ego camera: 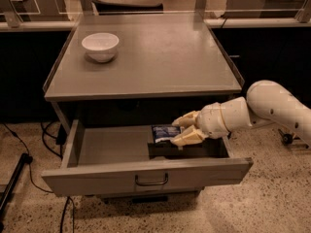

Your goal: Place rxbar blueberry into top drawer

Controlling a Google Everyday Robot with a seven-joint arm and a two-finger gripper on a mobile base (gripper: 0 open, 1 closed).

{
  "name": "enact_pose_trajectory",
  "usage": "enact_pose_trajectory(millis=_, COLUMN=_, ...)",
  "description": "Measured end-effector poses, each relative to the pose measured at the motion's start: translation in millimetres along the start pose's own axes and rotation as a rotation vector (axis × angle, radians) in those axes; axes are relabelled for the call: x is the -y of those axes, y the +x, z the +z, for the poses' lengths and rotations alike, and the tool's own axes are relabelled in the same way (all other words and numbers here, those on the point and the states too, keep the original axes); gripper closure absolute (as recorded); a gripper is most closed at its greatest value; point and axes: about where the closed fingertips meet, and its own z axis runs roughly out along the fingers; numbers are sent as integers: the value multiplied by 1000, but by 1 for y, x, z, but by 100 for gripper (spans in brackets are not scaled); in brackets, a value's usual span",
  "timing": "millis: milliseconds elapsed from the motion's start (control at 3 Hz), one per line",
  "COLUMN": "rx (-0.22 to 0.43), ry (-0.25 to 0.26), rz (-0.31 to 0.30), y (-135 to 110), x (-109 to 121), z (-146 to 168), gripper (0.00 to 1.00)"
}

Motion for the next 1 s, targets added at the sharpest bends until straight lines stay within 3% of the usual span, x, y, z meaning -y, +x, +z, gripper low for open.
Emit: enact_pose_trajectory(millis=1000, rx=-95, ry=17, rz=-65, y=44, x=9, z=31, gripper=100)
